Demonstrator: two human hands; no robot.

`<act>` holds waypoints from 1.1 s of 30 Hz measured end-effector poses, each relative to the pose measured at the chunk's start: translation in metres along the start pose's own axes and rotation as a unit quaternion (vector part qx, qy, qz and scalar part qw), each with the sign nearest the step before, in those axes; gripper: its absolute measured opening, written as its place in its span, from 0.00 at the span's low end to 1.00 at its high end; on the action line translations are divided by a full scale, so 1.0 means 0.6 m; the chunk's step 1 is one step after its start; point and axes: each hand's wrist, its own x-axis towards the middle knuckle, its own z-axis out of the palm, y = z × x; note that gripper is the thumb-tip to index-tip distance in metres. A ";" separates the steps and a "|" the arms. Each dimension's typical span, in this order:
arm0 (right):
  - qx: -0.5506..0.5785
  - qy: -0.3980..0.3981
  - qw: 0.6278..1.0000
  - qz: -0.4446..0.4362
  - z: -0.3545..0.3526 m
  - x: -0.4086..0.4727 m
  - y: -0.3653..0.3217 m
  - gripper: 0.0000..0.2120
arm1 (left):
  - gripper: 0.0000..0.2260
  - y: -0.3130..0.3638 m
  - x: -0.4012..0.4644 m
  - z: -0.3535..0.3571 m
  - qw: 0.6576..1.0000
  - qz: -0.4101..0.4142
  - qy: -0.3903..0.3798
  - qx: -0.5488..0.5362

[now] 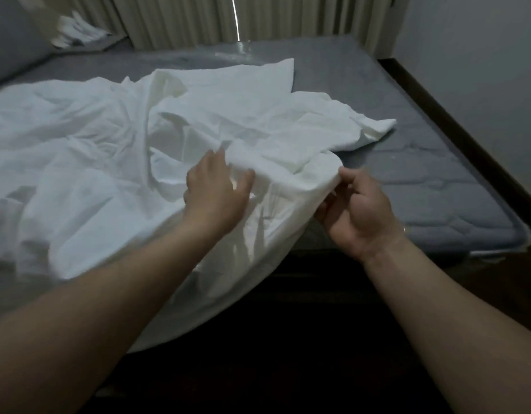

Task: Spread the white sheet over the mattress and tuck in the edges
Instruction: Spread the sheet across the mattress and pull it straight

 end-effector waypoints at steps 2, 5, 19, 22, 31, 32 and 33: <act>-0.036 -0.035 0.999 -0.001 0.015 -0.030 0.013 0.14 | 0.37 0.023 -0.067 -0.013 0.995 0.077 0.003 -0.064; -0.160 -0.090 0.983 -0.009 0.026 -0.073 0.040 0.05 | 0.32 0.066 -0.126 -0.025 0.983 0.106 -0.068 -0.133; -0.212 0.068 0.967 0.122 0.029 -0.110 0.058 0.09 | 0.15 0.075 -0.143 -0.062 0.924 -0.078 -0.031 -0.374; -0.318 0.013 0.941 0.113 0.036 -0.122 0.085 0.15 | 0.11 0.103 -0.118 -0.113 0.897 -0.079 -0.029 -0.434; -0.327 -0.120 0.937 0.031 0.086 -0.120 0.145 0.08 | 0.10 0.214 -0.063 -0.172 0.909 0.032 -0.138 -0.393; -0.346 -0.111 0.931 0.033 0.089 -0.117 0.137 0.05 | 0.11 0.220 -0.060 -0.165 0.918 0.042 -0.150 -0.365; -0.362 -0.105 0.925 0.044 0.086 -0.112 0.134 0.06 | 0.12 0.223 -0.061 -0.158 0.926 0.054 -0.166 -0.335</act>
